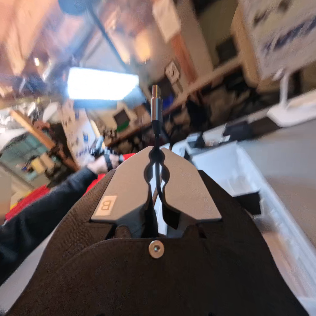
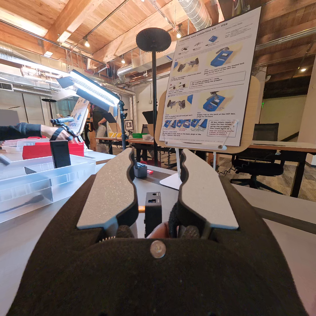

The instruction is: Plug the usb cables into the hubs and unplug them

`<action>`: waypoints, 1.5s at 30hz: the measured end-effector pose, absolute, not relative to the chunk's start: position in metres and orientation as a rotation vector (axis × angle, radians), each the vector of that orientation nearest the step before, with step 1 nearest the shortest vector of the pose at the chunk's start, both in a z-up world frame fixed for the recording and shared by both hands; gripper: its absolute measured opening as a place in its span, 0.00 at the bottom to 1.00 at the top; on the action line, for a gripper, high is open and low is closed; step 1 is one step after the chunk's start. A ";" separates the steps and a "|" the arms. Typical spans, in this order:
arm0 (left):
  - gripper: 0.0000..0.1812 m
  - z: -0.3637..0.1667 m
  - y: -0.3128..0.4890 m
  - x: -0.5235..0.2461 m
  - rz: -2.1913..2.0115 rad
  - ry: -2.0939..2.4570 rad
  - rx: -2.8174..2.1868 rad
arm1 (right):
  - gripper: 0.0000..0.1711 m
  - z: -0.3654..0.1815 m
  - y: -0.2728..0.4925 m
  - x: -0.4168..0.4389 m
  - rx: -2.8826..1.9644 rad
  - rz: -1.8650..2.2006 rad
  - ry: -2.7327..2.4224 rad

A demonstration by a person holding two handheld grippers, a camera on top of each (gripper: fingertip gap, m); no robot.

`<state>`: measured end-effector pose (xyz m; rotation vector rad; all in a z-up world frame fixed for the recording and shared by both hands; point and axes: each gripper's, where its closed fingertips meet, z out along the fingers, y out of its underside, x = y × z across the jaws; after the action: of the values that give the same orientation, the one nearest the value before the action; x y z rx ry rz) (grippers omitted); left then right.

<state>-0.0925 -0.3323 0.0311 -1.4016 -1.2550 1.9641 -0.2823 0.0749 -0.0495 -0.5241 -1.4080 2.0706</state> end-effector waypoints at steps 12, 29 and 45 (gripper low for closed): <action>0.02 -0.017 -0.053 -0.164 0.517 -0.439 -1.689 | 0.30 -0.050 0.030 -0.218 -0.200 2.486 -1.751; 0.02 -0.139 -0.006 -0.181 0.416 -0.321 -1.975 | 0.20 -0.087 0.001 -0.185 0.025 2.416 -2.135; 0.12 -0.159 -0.002 -0.193 0.627 -0.256 -1.979 | 0.05 -0.119 -0.005 -0.193 -0.110 2.193 -2.408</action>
<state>-0.1926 -0.0016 -0.1586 -1.9795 -0.2562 0.6272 -0.1934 -0.0052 -0.1189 -0.1102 -2.4078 2.1931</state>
